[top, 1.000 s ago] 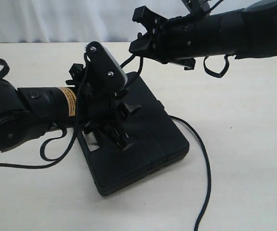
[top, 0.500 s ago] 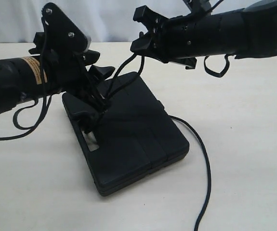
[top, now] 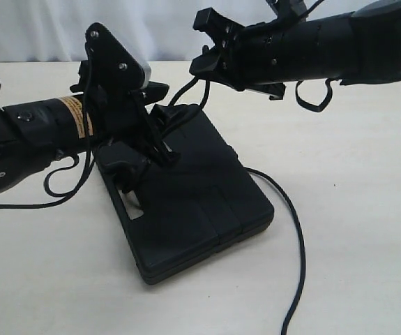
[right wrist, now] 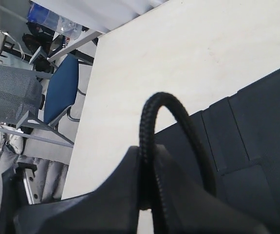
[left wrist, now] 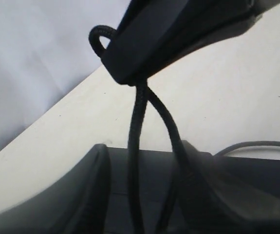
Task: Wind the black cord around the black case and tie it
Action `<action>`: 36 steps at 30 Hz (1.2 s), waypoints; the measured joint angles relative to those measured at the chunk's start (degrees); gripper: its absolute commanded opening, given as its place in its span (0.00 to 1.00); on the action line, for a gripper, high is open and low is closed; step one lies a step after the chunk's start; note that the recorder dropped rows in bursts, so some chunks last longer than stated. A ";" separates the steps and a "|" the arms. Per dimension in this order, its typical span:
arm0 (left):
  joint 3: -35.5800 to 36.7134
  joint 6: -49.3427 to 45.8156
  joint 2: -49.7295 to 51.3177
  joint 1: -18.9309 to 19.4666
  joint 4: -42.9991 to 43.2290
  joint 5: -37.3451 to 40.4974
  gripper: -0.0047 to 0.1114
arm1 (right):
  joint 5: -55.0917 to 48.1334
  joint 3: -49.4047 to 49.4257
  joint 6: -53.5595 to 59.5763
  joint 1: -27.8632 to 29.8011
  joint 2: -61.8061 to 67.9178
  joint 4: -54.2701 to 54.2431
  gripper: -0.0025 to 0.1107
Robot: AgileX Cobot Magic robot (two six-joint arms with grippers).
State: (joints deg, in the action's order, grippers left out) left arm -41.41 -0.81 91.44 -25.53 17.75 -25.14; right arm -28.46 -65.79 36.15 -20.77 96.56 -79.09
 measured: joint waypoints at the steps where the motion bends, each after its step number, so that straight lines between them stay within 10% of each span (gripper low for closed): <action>1: 0.00 0.08 0.65 0.00 -0.24 -1.14 0.36 | 0.00 0.00 0.00 0.00 0.00 0.00 0.06; 5: 0.00 -3.32 1.40 0.08 -3.59 -3.30 0.14 | 0.14 0.00 0.00 0.00 0.00 0.00 0.06; 26: -3.94 -3.92 4.96 0.08 -4.14 -0.61 0.04 | 0.04 0.00 0.00 0.00 0.00 0.00 0.08; 36: -4.06 -3.92 2.54 0.08 -4.34 6.88 0.04 | -4.32 0.00 -1.76 4.43 -3.19 2.77 0.52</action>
State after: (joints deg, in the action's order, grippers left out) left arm -45.47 -4.73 93.98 -25.44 13.40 -18.26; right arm -32.78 -65.79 34.39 -16.34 93.37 -76.32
